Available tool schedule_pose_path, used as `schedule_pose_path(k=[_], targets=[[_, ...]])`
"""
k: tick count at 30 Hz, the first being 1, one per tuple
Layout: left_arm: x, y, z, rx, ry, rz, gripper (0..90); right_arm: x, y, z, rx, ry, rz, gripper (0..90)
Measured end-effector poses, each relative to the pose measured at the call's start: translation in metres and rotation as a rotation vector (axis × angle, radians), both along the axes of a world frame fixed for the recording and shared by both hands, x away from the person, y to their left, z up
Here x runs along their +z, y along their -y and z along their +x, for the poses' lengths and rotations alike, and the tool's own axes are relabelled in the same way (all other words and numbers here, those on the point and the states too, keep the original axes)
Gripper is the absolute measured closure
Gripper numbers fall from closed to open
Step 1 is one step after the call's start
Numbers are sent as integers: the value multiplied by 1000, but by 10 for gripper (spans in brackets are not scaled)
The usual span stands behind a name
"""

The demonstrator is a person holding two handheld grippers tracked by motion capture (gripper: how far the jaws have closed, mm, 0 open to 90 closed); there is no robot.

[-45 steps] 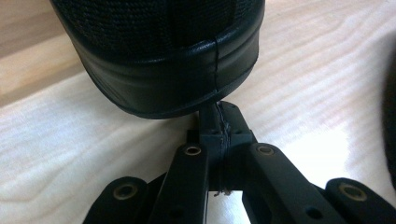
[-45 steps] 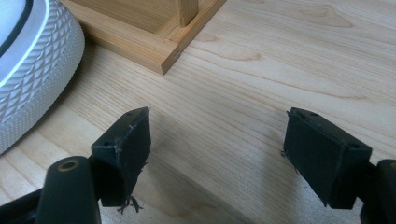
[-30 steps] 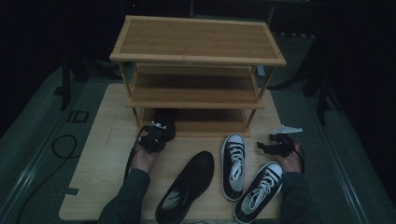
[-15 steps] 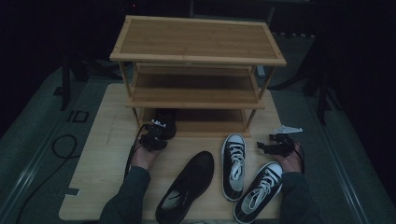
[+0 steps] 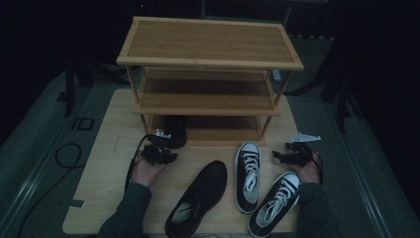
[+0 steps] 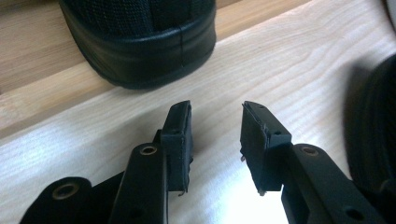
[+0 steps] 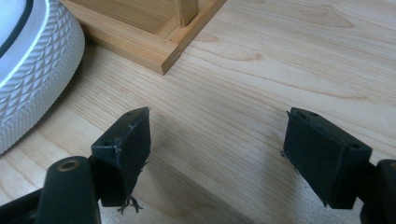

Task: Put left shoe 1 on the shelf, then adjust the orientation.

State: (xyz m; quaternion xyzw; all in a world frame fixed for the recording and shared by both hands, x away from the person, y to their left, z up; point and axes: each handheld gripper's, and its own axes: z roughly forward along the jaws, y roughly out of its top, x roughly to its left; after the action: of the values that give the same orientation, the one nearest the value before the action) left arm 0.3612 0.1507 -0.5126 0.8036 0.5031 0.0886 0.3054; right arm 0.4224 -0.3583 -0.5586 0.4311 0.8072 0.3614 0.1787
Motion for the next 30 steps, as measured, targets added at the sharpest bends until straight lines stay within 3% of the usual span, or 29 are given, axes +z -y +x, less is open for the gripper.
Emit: schedule_pose_path(k=[10, 19, 30], targets=[[18, -1, -20, -56, 42, -31, 613, 0, 0, 0, 0, 0, -1, 228], [41, 8, -36, -158, 67, -56, 586, 0, 0, 0, 1, 1, 0, 228], [54, 15, -50, -229, 77, -49, 563, 0, 0, 0, 0, 1, -1, 228]])
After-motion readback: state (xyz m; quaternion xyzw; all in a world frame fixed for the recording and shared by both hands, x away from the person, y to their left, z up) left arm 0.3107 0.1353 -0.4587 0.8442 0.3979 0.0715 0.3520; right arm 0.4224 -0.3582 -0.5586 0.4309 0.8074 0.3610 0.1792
